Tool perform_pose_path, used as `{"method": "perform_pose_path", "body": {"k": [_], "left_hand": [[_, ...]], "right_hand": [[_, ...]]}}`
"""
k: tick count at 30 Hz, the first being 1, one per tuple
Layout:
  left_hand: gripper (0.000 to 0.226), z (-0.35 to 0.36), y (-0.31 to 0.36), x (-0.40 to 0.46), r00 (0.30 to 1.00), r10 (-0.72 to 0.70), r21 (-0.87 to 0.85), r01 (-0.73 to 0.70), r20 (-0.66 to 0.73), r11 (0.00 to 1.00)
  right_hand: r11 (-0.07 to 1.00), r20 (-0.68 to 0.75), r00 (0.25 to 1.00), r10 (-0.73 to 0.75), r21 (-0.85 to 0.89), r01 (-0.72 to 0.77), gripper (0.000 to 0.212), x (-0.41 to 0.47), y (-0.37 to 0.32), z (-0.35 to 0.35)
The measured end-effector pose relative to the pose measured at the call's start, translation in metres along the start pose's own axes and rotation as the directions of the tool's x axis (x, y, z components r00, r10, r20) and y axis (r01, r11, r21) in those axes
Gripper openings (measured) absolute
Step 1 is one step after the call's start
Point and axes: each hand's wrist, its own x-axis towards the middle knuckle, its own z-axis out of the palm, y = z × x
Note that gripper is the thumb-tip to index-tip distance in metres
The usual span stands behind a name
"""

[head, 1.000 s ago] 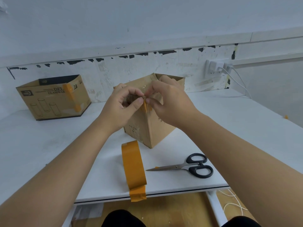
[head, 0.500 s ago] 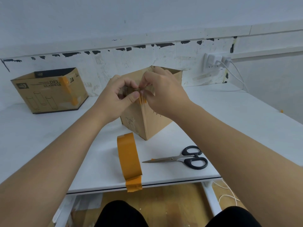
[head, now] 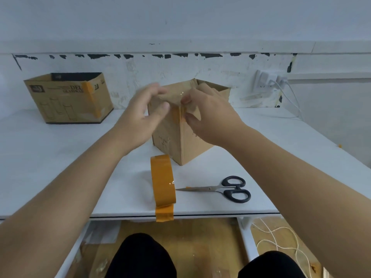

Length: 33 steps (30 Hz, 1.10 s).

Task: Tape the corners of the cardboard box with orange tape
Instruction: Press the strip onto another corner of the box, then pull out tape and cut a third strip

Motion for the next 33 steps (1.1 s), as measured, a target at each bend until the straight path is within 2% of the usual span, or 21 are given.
{"method": "perform_pose_path", "body": {"k": [1,3,5,8,10,11,13,14,16,18,20,24,28,33], "left_hand": [[0.022,-0.005,0.004,-0.01,0.995,-0.075,-0.094,0.068,-0.072,0.993],[0.018,-0.018,0.015,-0.037,0.971,-0.157,-0.29,0.1,-0.18,0.952],[0.015,-0.028,0.027,-0.072,0.97,-0.158,-0.398,0.075,-0.182,0.915],[0.014,-0.033,0.037,-0.136,0.995,-0.096,-0.497,0.067,-0.031,0.865],[0.013,-0.03,0.039,-0.172,0.984,-0.137,-0.441,0.173,0.113,0.881],[0.023,-0.027,0.039,-0.187,0.961,-0.191,-0.356,0.253,0.199,0.9],[0.051,-0.009,0.037,-0.208,0.873,-0.359,-0.19,0.434,0.329,0.881],[0.053,0.001,0.038,-0.214,0.819,-0.461,-0.169,0.536,0.342,0.827],[0.04,0.025,0.031,-0.22,0.695,-0.66,-0.213,0.717,0.285,0.664],[0.021,0.046,0.019,-0.221,0.57,-0.787,-0.366,0.802,0.235,0.472],[0.021,0.061,0.009,-0.216,0.528,-0.824,-0.503,0.779,0.205,0.374],[0.033,0.077,0.002,-0.206,0.515,-0.839,-0.642,0.706,0.175,0.299],[0.011,0.087,-0.001,-0.207,0.516,-0.846,-0.642,0.695,0.134,0.322],[0.027,0.091,-0.004,-0.207,0.51,-0.856,-0.565,0.732,0.083,0.381]], "right_hand": [[1.0,0.027,0.999,-0.021,-0.008,0.022,0.031,-0.002,0.002,-0.002],[0.999,0.064,0.997,-0.05,-0.016,0.051,0.039,-0.006,0.005,-0.007],[0.998,0.05,0.996,-0.067,-0.004,0.067,0.044,-0.011,0.005,-0.01],[0.992,-0.017,0.996,-0.088,0.093,0.089,0.036,-0.027,0.0,-0.011],[0.979,-0.041,0.997,-0.07,0.188,0.076,0.027,-0.046,-0.006,-0.006],[0.97,-0.043,0.997,-0.058,0.234,0.067,0.022,-0.057,-0.01,-0.001],[0.943,-0.042,0.998,-0.043,0.328,0.054,0.017,-0.079,-0.017,0.012],[0.927,-0.027,0.999,-0.026,0.373,0.034,0.022,-0.089,-0.02,0.019],[0.905,0.047,0.999,0.013,0.424,-0.032,0.036,-0.105,-0.025,0.032],[0.905,0.098,0.995,0.019,0.422,-0.059,0.042,-0.115,-0.026,0.044],[0.904,0.118,0.993,0.015,0.423,-0.064,0.04,-0.12,-0.026,0.054],[0.903,0.154,0.986,-0.062,0.43,-0.01,0.033,-0.123,-0.025,0.064],[0.903,0.184,0.978,-0.1,0.429,0.012,0.027,-0.122,-0.025,0.066],[0.878,0.197,0.973,-0.121,0.478,0.012,0.022,-0.121,-0.022,0.065]]}}
